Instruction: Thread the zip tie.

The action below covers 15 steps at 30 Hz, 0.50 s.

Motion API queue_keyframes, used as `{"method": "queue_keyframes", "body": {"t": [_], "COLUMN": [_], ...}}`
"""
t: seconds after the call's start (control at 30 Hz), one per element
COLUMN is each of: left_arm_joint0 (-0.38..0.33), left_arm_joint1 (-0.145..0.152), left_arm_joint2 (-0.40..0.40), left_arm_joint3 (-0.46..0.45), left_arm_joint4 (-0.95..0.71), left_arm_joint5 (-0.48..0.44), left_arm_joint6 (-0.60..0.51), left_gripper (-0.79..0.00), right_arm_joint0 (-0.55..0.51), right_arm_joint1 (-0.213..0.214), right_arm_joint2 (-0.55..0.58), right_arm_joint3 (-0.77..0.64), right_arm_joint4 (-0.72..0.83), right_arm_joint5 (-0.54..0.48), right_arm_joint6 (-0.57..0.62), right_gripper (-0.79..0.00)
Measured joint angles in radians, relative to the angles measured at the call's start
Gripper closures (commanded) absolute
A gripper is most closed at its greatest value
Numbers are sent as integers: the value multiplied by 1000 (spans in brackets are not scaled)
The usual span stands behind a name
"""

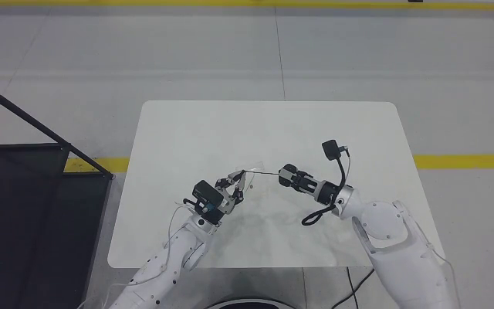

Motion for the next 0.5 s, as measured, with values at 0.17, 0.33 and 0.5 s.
{"method": "queue_keyframes", "body": {"t": [0.17,0.33,0.5], "left_arm_joint0": [0,0,0], "left_arm_joint1": [0,0,0], "left_arm_joint2": [0,0,0], "left_arm_joint3": [0,0,0], "left_arm_joint4": [0,0,0], "left_arm_joint5": [0,0,0], "left_arm_joint6": [0,0,0], "left_gripper": [0,0,0], "right_arm_joint0": [1,-2,0], "right_arm_joint1": [0,0,0], "right_arm_joint2": [-1,-1,-4], "right_arm_joint3": [-1,-4,-3], "right_arm_joint4": [-3,-5,-3], "right_arm_joint5": [1,2,6], "right_arm_joint6": [3,2,2], "right_gripper": [0,0,0]}}
